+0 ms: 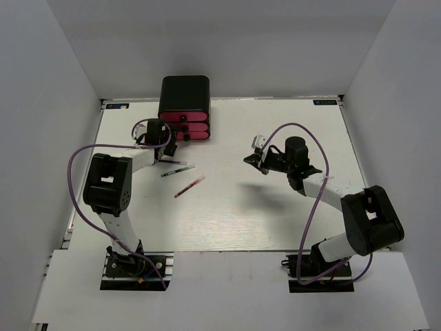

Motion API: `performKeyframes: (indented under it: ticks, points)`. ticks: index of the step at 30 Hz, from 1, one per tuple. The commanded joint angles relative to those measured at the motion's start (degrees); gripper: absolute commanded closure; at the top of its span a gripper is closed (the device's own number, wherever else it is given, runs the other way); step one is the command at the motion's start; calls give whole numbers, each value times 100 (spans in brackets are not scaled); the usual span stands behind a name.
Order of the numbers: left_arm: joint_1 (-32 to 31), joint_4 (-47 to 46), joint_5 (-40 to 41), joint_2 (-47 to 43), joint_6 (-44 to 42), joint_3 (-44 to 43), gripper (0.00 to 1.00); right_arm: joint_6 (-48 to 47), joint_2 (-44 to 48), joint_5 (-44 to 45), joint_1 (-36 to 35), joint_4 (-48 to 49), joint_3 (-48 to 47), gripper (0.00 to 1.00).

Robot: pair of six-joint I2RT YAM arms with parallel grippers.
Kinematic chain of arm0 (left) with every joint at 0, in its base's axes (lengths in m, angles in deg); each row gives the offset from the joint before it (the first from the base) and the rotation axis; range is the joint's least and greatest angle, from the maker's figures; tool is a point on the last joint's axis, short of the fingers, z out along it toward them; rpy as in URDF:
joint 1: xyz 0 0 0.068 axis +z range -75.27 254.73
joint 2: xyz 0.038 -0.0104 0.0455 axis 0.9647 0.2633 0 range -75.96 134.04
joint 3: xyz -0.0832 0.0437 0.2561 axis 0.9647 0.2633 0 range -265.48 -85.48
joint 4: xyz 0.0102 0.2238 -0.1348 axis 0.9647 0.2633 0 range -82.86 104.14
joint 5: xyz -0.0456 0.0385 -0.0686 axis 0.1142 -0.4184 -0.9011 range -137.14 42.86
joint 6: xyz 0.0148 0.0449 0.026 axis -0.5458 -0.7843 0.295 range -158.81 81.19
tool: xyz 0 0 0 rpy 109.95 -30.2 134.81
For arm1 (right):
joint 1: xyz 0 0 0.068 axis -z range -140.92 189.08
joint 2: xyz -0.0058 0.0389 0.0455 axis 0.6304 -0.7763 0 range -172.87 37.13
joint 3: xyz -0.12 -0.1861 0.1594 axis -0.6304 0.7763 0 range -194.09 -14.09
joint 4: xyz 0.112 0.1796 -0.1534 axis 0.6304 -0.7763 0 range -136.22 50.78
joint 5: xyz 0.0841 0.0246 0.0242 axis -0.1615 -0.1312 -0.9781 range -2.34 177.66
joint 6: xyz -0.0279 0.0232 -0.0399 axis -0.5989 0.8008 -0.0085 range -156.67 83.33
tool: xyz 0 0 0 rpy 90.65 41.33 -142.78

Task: Sort the stationery into containers
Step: Close the drawer in the storage box, then move the storage box to the center of the board.

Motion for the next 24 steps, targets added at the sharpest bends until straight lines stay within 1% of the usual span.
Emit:
performKeyframes:
  ticks: [1,4,10,12,14,16,17,19,20,22,23,24]
  points:
    - [-9,-448,-90,-158,138,57,19,-99,116,-24,5,112,66,94]
    - [-9,-818,-90,-158,138,188,19,-99,124,-15,22,111,75,94]
    - [-9,-1055,-204,-106,191,189,17,-117,142,-15,13,120,119,94]
    - [-9,-1056,-282,-106,191,189,17,-100,142,-6,31,120,119,94]
    - [-9,-775,-397,-53,191,127,19,-100,168,-6,22,120,137,94]
    - [-9,-565,-458,-131,191,188,25,-108,168,2,31,111,145,94]
    - [-9,-511,-459,-228,122,241,34,-117,177,11,22,111,146,94]
    - [-62,-310,-512,-281,-28,320,47,-117,168,11,39,129,172,94]
    - [-62,-56,-512,-360,-124,320,58,-126,159,11,40,138,181,94]
    - [-62,200,-512,-413,-397,320,64,-126,142,-6,31,164,181,94]
    - [-62,410,-512,-413,-459,320,65,-117,116,-6,31,164,172,94]
    - [-62,412,-512,-413,-537,320,65,-108,124,-6,39,190,181,94]
